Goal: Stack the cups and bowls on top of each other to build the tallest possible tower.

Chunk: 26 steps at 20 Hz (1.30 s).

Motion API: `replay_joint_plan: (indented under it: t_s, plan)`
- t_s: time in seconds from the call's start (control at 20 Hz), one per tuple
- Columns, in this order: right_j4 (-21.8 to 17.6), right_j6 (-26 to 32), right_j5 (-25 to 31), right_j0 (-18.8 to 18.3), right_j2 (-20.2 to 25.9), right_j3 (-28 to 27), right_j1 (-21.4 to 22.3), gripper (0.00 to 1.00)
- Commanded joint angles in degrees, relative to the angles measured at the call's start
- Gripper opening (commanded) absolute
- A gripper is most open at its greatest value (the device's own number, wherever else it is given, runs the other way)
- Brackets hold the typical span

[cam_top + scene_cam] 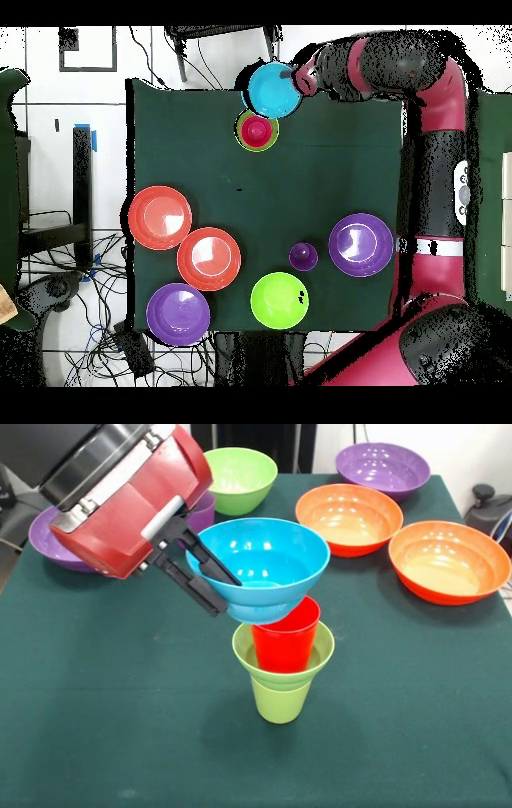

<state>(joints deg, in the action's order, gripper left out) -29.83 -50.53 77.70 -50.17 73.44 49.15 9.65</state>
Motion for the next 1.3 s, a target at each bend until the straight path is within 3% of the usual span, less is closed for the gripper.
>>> replay_joint_plan:
  t_s: [0.05,0.35,1.3]
  plan:
    - [1.49,-10.61,-4.29,0.71,-9.05,7.16,1.96,0.0]
    - [3.4,-11.5,-7.67,0.73,-11.01,10.4,3.21,0.0]
    - [8.26,-8.59,-6.16,3.72,-16.83,10.28,3.77,0.0]
